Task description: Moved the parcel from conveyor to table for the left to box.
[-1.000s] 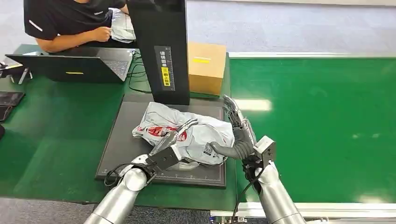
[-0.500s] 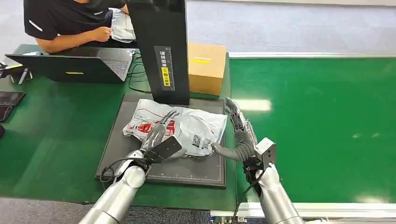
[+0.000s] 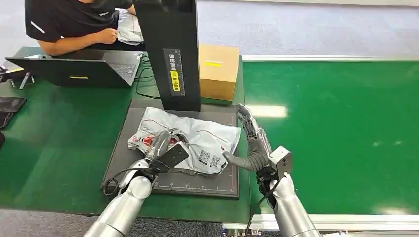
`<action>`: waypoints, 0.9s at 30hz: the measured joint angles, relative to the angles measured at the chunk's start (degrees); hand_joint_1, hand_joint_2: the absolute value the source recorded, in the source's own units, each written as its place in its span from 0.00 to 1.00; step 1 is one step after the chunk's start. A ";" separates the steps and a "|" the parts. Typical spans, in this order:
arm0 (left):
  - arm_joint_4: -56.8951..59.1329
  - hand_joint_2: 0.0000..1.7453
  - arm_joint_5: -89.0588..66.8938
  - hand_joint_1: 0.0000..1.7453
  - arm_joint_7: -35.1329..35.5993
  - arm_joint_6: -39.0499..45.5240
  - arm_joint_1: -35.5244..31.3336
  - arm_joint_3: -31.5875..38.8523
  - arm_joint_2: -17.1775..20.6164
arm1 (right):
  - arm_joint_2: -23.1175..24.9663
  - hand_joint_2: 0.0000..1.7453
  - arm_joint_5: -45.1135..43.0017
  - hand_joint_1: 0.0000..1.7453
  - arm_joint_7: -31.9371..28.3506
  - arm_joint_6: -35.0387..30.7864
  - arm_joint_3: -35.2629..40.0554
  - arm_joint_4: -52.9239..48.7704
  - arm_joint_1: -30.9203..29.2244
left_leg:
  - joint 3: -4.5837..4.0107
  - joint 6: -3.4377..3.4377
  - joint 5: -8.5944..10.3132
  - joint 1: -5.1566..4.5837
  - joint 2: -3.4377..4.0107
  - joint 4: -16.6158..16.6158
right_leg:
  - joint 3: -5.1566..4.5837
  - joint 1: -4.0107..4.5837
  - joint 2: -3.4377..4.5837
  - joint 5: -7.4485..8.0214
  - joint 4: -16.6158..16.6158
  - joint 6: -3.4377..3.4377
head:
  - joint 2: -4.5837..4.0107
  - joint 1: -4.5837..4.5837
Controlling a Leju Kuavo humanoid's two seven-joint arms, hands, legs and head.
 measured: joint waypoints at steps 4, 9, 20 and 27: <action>-0.11 1.00 -1.22 1.00 0.24 0.22 0.11 0.00 0.00 | 0.00 1.00 0.00 0.00 0.00 -0.07 0.00 0.00 0.00 | 0.00 0.00 0.00 0.00 0.00 0.00 | 0.00 0.00 0.00 0.00 0.00 0.00 | 0.00 0.00; -0.11 1.00 -1.66 1.00 0.61 0.68 0.13 0.09 0.00 | 0.00 1.00 -0.02 0.00 0.00 -0.48 -0.02 0.00 0.00 | 0.00 0.00 0.00 0.00 0.00 0.00 | 0.00 0.00 0.00 0.00 0.00 0.00 | 0.00 0.00; -0.11 1.00 0.30 1.00 7.89 11.10 0.31 6.36 -0.15 | 0.02 1.00 -0.02 0.00 -0.02 -0.85 -0.59 0.07 0.32 | 0.01 0.00 0.00 0.01 0.01 0.00 | 0.00 0.01 0.01 0.00 0.02 0.00 | 0.00 0.00; -2.65 1.00 2.08 1.00 7.52 21.19 2.65 12.90 -0.90 | 0.48 1.00 -0.02 0.00 -0.02 -1.53 -0.98 0.07 0.49 | 0.00 -0.01 0.00 0.01 0.02 0.00 | -0.02 0.00 0.01 -0.01 0.04 -0.01 | 0.00 0.00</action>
